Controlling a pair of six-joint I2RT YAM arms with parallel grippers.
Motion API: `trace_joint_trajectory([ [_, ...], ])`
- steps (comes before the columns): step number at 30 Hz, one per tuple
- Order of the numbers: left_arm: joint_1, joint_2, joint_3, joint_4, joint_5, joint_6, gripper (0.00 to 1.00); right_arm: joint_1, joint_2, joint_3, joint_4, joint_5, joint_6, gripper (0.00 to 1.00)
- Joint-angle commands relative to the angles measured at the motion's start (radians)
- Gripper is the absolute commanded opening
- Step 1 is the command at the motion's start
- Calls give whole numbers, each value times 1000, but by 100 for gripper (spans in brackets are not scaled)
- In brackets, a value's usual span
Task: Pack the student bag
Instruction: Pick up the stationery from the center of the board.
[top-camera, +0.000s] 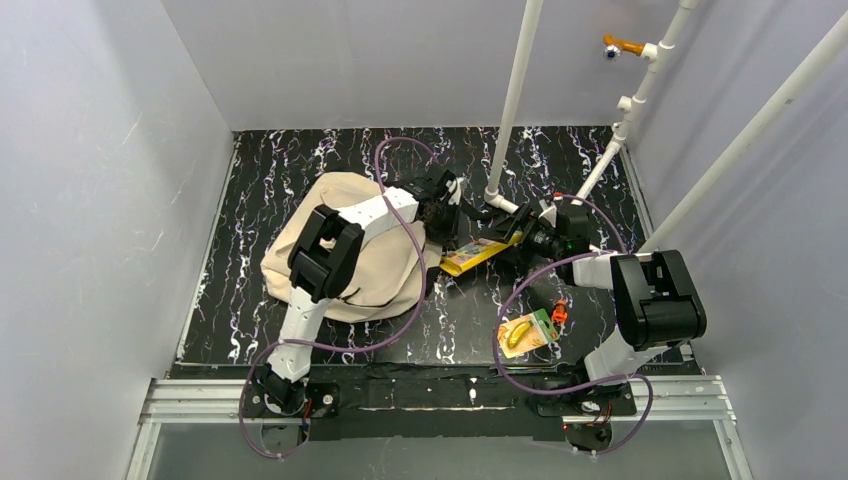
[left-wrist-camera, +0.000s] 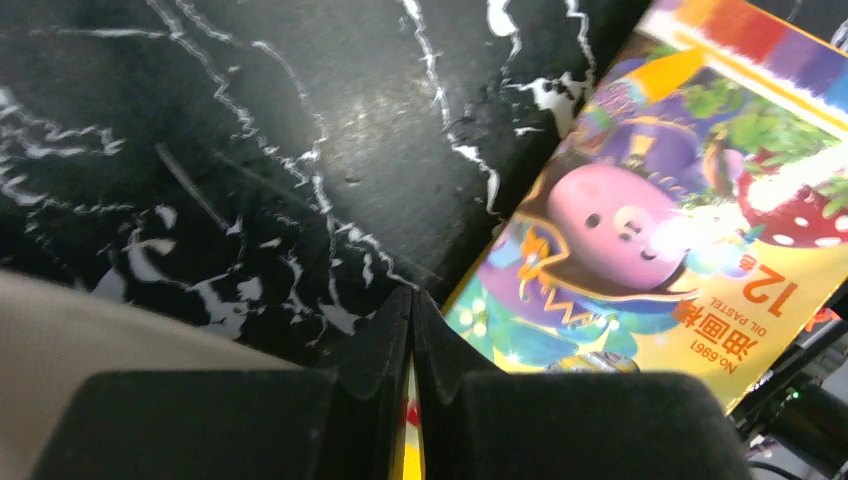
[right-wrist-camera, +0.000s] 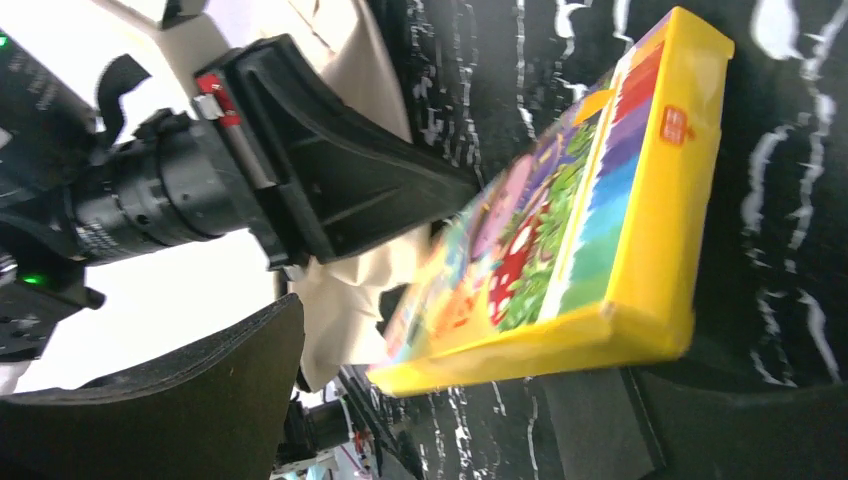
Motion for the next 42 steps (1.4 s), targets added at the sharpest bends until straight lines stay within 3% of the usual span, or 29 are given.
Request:
trace_joint_trajectory([
  [1, -16, 57, -24, -86, -22, 25, 2, 20, 5, -1, 129, -20, 67, 88],
  [4, -17, 48, -28, -87, -20, 25, 2, 25, -19, -13, 113, 45, 80, 84],
  [9, -17, 10, -9, -107, -17, 18, 7, 26, -57, 34, -186, 205, -7, 70],
  [12, -15, -21, 13, -131, -24, 16, 15, 25, -17, 39, -197, 206, -6, 52],
  [15, -15, -56, 48, -172, -23, 23, 19, 27, 22, 37, -138, 172, 32, 44],
  [22, 9, -289, 89, -259, -72, 77, 60, 27, -72, 74, -299, 189, -53, 24],
  [25, 44, -409, 51, -288, -99, 130, 70, 26, -115, 88, -342, 168, -80, 20],
  [30, 76, -621, -118, -315, -383, 287, 88, 27, -244, 143, -456, 145, -110, 19],
  [33, 105, -692, -232, -283, -508, 361, 90, 36, -321, 245, -633, 205, -205, 19],
  [36, 132, -666, -281, -248, -669, 414, 89, 83, -349, 374, -715, 242, -249, 19],
  [39, 156, -597, -257, -220, -666, 417, 87, 180, -335, 496, -708, 286, -237, 18],
  [42, 171, -527, -224, -220, -646, 409, 76, 233, -291, 577, -638, 323, -199, 19],
])
